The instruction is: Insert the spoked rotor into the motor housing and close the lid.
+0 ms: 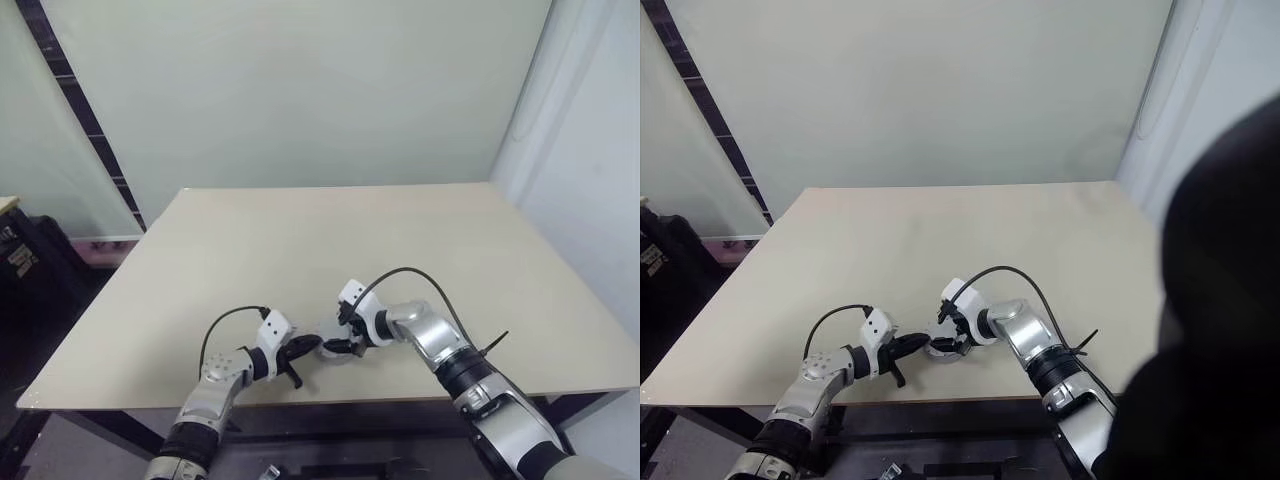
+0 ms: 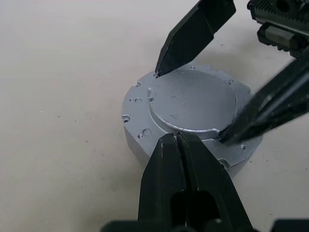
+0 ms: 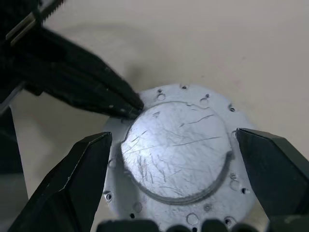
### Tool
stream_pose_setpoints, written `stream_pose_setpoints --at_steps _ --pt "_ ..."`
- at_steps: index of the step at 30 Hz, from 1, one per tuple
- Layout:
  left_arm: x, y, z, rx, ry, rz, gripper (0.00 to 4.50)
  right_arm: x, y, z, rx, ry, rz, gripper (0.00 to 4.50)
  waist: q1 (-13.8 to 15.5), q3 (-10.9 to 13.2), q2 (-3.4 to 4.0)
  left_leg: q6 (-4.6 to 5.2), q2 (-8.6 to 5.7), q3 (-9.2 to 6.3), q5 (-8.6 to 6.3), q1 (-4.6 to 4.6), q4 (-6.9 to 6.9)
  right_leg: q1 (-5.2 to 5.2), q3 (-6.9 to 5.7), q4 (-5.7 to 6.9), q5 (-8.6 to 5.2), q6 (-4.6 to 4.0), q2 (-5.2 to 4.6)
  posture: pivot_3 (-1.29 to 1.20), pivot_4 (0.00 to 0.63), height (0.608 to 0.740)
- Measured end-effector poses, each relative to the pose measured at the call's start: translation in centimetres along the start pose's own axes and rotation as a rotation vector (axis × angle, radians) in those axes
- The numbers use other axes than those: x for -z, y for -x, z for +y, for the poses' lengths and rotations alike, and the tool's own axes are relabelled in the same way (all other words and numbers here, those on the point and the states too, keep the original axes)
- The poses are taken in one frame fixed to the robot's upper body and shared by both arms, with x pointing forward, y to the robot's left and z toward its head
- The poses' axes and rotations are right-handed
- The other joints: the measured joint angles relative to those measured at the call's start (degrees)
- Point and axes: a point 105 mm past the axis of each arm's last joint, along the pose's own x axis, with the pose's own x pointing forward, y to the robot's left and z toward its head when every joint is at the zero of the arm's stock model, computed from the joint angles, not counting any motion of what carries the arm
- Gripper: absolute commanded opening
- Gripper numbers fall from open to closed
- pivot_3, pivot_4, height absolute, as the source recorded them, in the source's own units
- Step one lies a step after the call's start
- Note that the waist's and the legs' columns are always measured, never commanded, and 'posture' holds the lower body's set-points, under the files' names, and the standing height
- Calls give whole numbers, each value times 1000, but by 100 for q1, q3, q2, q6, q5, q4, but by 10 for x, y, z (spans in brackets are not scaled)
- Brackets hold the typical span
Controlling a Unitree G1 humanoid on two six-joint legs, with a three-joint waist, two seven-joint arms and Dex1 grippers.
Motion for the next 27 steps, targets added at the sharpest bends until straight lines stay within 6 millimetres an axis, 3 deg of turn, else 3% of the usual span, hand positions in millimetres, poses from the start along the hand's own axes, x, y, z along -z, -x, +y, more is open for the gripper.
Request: stream_pose_setpoints --at_steps 8,13,18,27 --pt "-1 -2 0 15 -5 4 0 -21 26 -40 165 -329 -147 4491 24 1 2 0 -2 -2 0 -3 1 -1 0 -1 -1 -2 0 0 0 740" --pt "-3 -6 -2 31 -7 3 0 -9 39 -57 213 -606 -140 4491 98 1 2 0 -2 -3 0 -7 -4 -4 0 -5 -1 -2 0 0 0 740" --pt "-3 -6 -3 35 -9 -1 0 20 40 -51 153 -907 -83 4491 108 3 5 1 -5 0 0 -17 -3 -10 6 -8 0 0 -1 0 0 740" --pt "-3 -6 -3 38 -10 -2 0 34 29 -29 5 -1160 -77 4491 107 4 6 2 -5 0 0 -21 -3 -11 6 -11 0 0 0 0 0 740"
